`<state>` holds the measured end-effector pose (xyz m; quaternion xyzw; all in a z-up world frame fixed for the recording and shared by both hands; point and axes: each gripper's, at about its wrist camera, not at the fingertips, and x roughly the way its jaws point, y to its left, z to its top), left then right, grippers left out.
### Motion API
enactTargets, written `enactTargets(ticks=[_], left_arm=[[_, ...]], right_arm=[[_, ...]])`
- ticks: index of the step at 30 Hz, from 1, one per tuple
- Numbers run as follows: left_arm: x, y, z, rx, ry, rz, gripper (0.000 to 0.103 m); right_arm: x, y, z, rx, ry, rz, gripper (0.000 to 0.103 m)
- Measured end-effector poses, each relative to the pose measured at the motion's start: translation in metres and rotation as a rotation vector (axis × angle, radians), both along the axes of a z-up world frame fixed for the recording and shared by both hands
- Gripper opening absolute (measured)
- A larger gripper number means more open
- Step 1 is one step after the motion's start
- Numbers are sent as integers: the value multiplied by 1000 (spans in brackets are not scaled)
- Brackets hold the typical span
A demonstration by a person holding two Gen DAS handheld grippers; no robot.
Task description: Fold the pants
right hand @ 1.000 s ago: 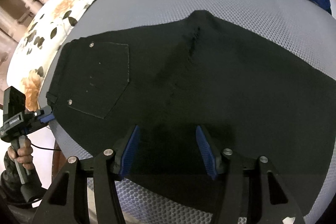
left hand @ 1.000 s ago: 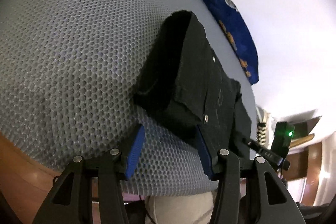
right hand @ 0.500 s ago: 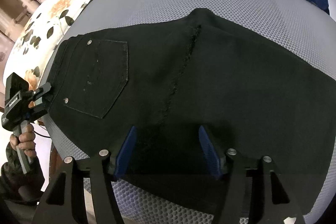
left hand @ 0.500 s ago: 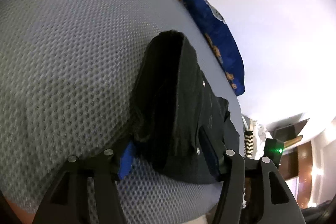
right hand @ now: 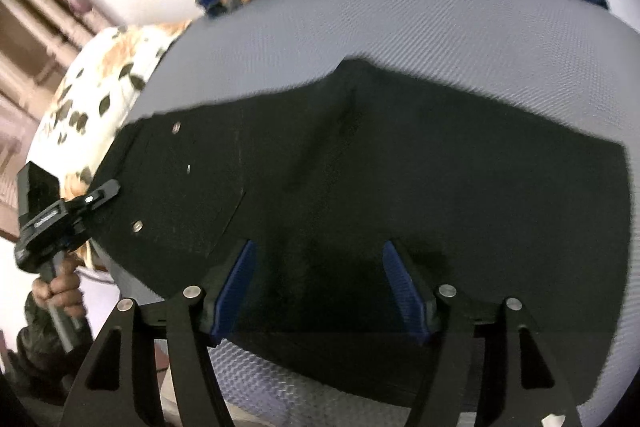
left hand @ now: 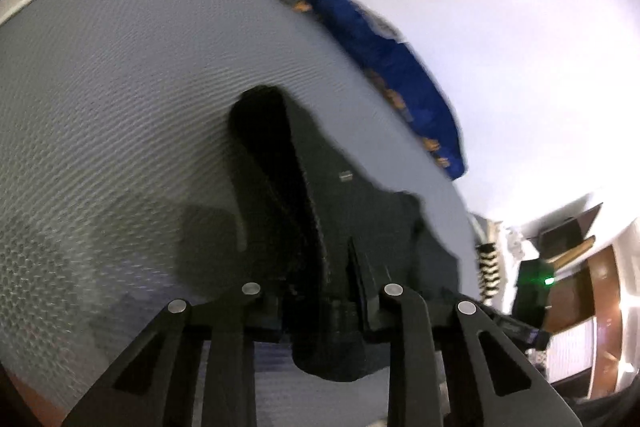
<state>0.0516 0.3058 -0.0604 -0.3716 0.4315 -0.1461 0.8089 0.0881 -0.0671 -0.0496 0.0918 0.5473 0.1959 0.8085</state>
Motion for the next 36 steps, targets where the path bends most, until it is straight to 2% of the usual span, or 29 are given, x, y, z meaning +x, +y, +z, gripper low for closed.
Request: enactTargets(ticks=[3, 8, 10, 14, 18, 23, 26, 31, 34, 36], left_arm=[[9, -23, 34, -22, -54, -34, 25], [30, -87, 84, -25, -147, -146, 24], [41, -123, 97, -21, -171, -206, 24], [60, -187, 105, -14, -174, -310, 23], [74, -259, 98, 22, -157, -426, 23], [80, -334, 72, 57, -102, -524, 23], [77, -376, 51, 139, -82, -577, 23], [71, -411, 0, 245, 2, -639, 23], [65, -424, 0, 307, -20, -647, 28], [60, -430, 8, 343, -25, -663, 39]], right_arm=[[1, -29, 13, 13, -28, -60, 64], [-1, -87, 31, 45, -68, -172, 64], [-3, -109, 37, 53, -81, -216, 64], [-6, -149, 42, 70, -85, -276, 64], [-10, -179, 41, 94, -79, -314, 64], [-10, -204, 29, 114, -45, -342, 64], [-10, -215, 23, 115, -29, -350, 64], [-14, -229, 9, 142, 7, -341, 64], [-11, -232, 1, 170, 34, -324, 64], [-8, -231, -3, 197, 49, -310, 64]])
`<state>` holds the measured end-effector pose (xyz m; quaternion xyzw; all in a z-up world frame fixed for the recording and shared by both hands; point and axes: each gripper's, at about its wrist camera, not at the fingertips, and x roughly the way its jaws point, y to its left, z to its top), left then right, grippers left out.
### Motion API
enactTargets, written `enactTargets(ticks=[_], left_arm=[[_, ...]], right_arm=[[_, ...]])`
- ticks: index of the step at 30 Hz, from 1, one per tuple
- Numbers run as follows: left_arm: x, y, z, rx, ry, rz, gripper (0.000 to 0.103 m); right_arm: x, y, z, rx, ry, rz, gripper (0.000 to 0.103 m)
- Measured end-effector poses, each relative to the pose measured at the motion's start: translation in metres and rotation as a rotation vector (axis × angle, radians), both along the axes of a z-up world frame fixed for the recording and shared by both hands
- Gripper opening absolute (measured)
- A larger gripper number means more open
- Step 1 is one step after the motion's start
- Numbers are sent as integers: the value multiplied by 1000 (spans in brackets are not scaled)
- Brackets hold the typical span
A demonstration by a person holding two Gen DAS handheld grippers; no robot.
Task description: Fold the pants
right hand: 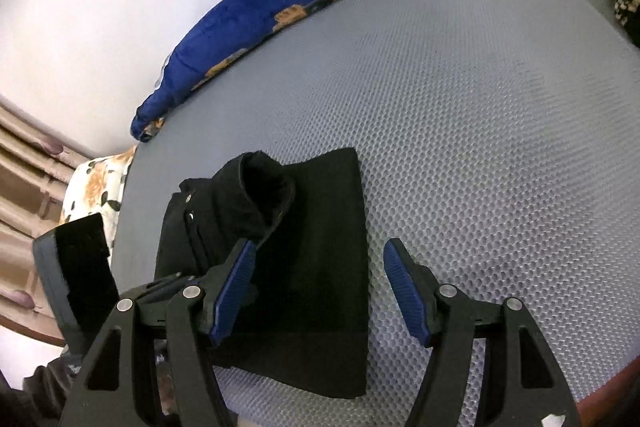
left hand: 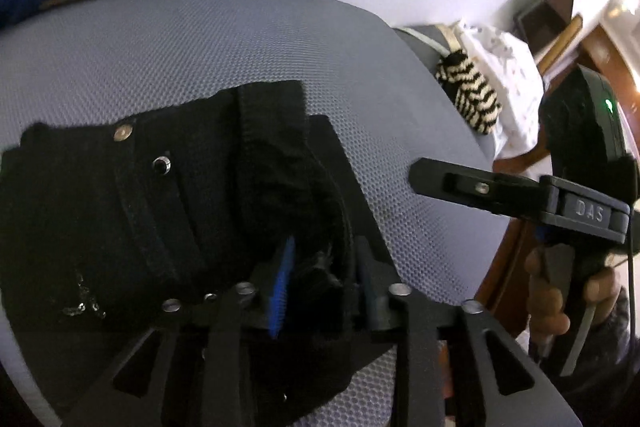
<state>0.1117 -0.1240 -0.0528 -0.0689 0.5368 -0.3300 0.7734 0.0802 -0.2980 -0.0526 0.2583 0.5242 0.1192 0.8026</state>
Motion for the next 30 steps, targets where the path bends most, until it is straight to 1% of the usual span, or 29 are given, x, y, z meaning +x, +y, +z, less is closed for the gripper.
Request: enactTargets(ticks=[2, 3, 5, 7, 9, 12, 13, 14, 16, 19, 22, 24, 25, 26, 28, 29, 30], left_arm=[[-9, -1, 13, 2, -21, -39, 56], [-15, 4, 20, 6, -46, -51, 59], [-23, 16, 29, 0, -76, -63, 60], [-26, 37, 38, -17, -89, -37, 64], [-26, 65, 41, -9, -103, 37, 65], [-22, 102, 36, 4, -97, 132, 65], [-20, 114, 33, 16, -86, 169, 65], [-19, 125, 30, 25, -77, 202, 65], [-17, 143, 24, 28, -57, 250, 65], [-19, 155, 15, 34, -43, 283, 65], [-15, 152, 6, 39, -32, 292, 65], [-13, 149, 3, 48, -39, 289, 65], [-12, 147, 2, 50, -43, 288, 65], [-11, 147, 2, 48, -44, 289, 65], [-8, 145, 1, 37, -40, 294, 65], [-6, 145, 2, 29, -40, 298, 65], [-4, 146, 4, 17, -41, 302, 65]], right_arm=[[3, 2, -3, 34, 3, 24, 64], [5, 3, -4, 48, 5, 38, 64], [10, 7, -9, 80, 11, 76, 64], [13, 11, -16, 116, 22, 116, 64], [17, 14, -24, 143, 33, 144, 64], [26, 19, -39, 180, 66, 173, 64], [30, 20, -45, 188, 75, 178, 62], [32, 20, -48, 193, 74, 183, 58], [37, 19, -53, 211, 69, 186, 54], [46, 18, -57, 240, 55, 196, 52], [58, 25, -65, 303, 37, 203, 45], [63, 29, -68, 330, 32, 203, 44], [64, 31, -67, 333, 29, 203, 40], [65, 34, -66, 335, 29, 207, 27], [62, 34, -60, 360, 29, 183, 14], [60, 34, -53, 357, 19, 173, 11], [57, 33, -45, 343, 8, 164, 11]])
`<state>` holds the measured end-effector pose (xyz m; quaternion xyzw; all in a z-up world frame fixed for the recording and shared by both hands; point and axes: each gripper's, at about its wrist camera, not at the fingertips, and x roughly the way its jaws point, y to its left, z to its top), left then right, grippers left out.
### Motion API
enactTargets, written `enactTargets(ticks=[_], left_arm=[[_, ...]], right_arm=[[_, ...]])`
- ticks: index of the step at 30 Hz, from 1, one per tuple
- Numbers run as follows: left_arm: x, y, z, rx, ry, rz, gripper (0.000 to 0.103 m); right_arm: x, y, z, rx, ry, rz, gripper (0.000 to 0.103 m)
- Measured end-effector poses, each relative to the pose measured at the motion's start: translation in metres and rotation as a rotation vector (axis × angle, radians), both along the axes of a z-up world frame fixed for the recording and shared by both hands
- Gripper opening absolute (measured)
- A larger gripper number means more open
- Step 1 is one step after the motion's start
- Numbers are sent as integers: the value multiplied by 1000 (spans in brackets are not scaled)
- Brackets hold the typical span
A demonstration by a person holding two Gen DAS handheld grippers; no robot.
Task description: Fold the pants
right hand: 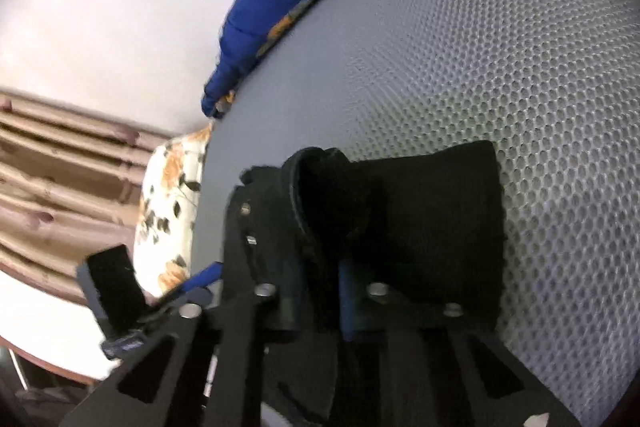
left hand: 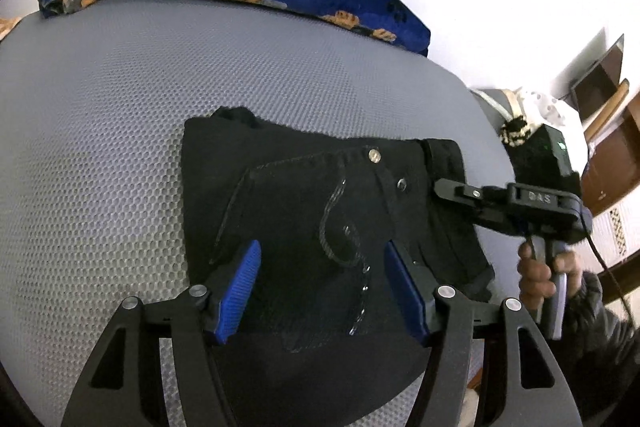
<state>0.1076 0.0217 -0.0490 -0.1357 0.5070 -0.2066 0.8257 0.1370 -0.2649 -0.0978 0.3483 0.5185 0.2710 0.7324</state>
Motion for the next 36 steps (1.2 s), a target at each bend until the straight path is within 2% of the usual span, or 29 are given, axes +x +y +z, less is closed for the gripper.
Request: enactTargets(ticks=[4, 7, 9, 12, 15, 19, 20, 23, 27, 29, 30, 31, 36], left_arm=[[7, -5, 14, -43, -38, -4, 65], [7, -18, 26, -49, -87, -48, 65], [8, -27, 29, -45, -103, -84, 65], [7, -40, 23, -32, -95, -131, 65], [9, -49, 1, -26, -28, -187, 65], [11, -51, -27, 6, 28, -191, 65], [10, -52, -30, 10, 27, -190, 65], [5, -53, -26, 22, 24, -201, 65], [-6, -49, -25, 9, 41, -219, 65], [-13, -49, -22, 15, 35, -236, 65], [-17, -48, -21, 21, 33, -242, 65], [-22, -47, -21, 29, 30, -249, 65], [-38, -40, -18, 45, 39, -274, 65]], right_arm=[[-15, -7, 37, -38, -71, -59, 10], [-21, -23, 43, -81, -80, -129, 9], [-22, -35, 32, -99, -45, -162, 9], [-22, -49, -3, -125, 54, -231, 9], [-22, -55, -18, -75, 95, -269, 10], [-19, -42, 3, -212, 62, -206, 30], [-21, -42, 7, -226, 60, -201, 32], [-34, -42, 23, -260, 38, -177, 32], [-60, -42, 25, -261, 68, -139, 32], [-73, -40, 22, -260, 89, -122, 28], [-78, -37, 21, -270, 89, -117, 23], [-84, -36, 23, -306, 73, -125, 13], [-100, -33, 46, -310, 26, -145, 9]])
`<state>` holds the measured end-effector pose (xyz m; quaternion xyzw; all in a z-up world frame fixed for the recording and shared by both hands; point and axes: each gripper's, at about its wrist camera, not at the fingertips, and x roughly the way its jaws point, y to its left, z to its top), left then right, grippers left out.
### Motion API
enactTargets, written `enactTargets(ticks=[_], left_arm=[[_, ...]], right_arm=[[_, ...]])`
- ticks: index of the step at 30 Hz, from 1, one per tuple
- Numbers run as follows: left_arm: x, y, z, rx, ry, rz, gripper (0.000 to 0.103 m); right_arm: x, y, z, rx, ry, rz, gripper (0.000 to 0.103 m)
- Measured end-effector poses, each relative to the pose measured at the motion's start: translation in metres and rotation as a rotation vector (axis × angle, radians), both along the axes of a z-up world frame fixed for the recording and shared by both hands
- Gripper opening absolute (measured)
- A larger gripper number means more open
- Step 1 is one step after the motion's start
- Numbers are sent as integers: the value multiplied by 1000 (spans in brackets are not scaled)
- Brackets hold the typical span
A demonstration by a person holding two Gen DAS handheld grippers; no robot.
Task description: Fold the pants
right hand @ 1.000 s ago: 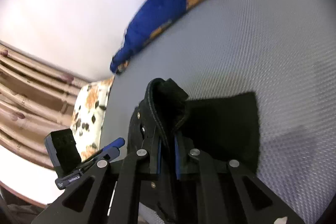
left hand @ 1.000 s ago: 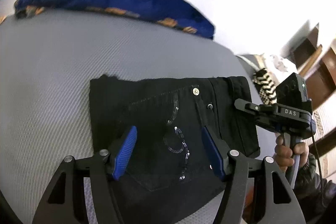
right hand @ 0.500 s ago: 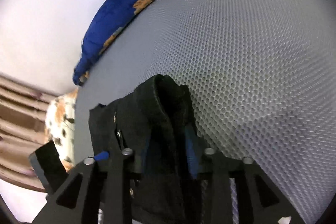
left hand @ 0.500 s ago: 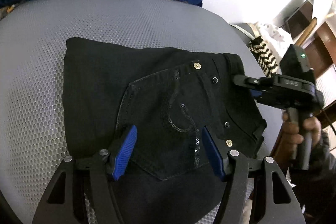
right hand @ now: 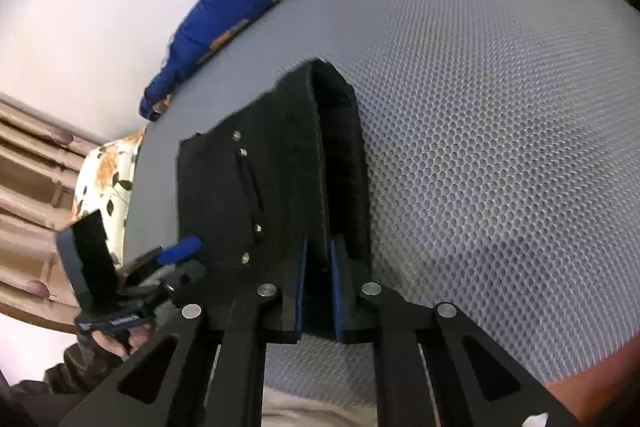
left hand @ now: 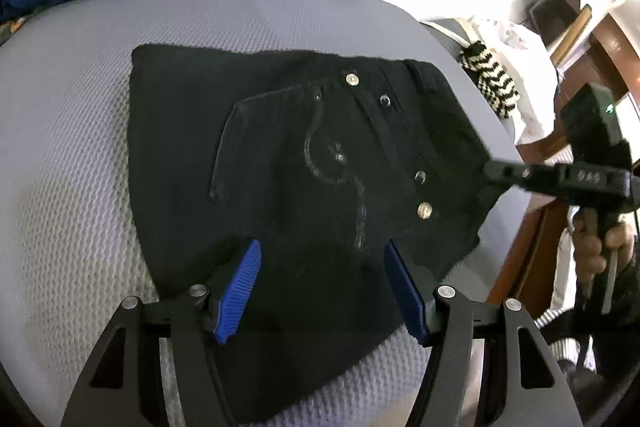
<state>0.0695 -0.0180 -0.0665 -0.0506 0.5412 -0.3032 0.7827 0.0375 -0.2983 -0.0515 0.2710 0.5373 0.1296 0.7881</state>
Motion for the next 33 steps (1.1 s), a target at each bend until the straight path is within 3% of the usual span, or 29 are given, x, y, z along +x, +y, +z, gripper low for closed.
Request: enactTargets(ticks=[3, 7, 13, 19, 33], left_arm=[[-10, 6, 3, 13, 1, -19, 65], [-20, 6, -6, 65, -13, -33, 65], [-19, 0, -5, 91, -22, 0, 65], [-24, -5, -2, 146, -46, 30, 65], [-29, -1, 11, 310, -149, 102, 65]], right_arm=[[-9, 2, 6, -25, -2, 7, 9], [-7, 2, -31, -56, 81, 1, 9], [-2, 3, -34, -56, 90, -5, 10], [-2, -2, -35, -60, 103, -32, 23], [1, -12, -30, -105, 105, -12, 43]])
